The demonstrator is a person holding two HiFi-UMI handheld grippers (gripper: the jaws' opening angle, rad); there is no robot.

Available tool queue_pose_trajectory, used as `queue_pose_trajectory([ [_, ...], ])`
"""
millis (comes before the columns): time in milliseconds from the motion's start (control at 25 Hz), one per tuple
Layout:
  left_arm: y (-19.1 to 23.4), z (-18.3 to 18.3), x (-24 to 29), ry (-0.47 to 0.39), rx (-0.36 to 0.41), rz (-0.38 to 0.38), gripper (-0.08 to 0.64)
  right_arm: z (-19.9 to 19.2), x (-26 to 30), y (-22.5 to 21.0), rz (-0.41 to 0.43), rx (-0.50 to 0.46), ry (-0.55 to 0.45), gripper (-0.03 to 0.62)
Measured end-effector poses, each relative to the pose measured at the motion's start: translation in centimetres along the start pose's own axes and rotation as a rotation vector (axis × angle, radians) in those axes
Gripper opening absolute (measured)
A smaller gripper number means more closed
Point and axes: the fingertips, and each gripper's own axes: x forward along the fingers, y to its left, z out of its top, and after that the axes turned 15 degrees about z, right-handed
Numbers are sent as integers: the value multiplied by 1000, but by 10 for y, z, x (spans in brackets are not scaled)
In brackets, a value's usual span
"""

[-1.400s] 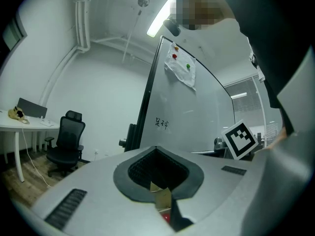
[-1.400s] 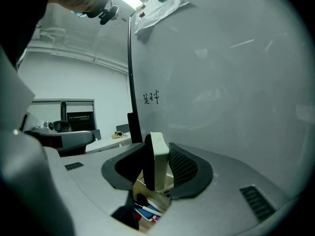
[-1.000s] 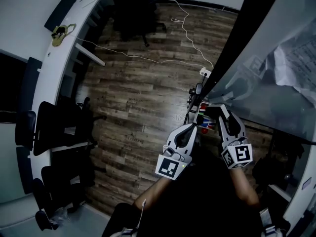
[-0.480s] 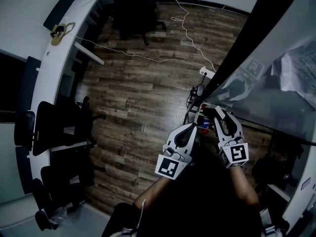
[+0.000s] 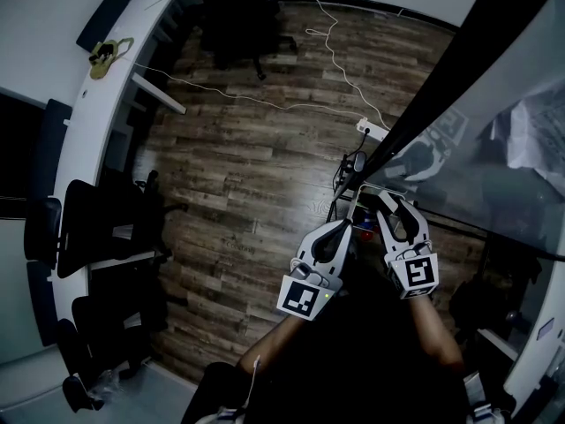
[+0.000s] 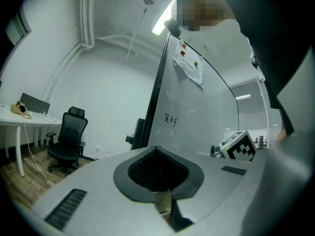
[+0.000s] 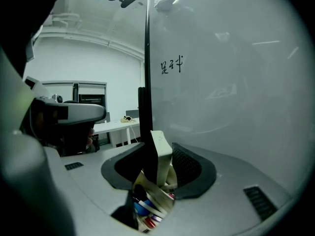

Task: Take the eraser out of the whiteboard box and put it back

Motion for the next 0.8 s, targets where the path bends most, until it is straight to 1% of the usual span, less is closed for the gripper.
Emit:
queue_pose_trajectory([
  [120,-1,-3,0,13,-5,-2,6,-8,1,-1,9,41,16,160],
  [200,-2,-5,0,14,-7,-4,6,-10,1,-3,9,48,14,163],
  [440,-1,-2,-4,14,-4,-3,6,-5,-2,-5,-16,38,0,186],
  [800,-7,1,-11,-2,2,-17,6,8,-22,-3,-70,12,-60,187],
])
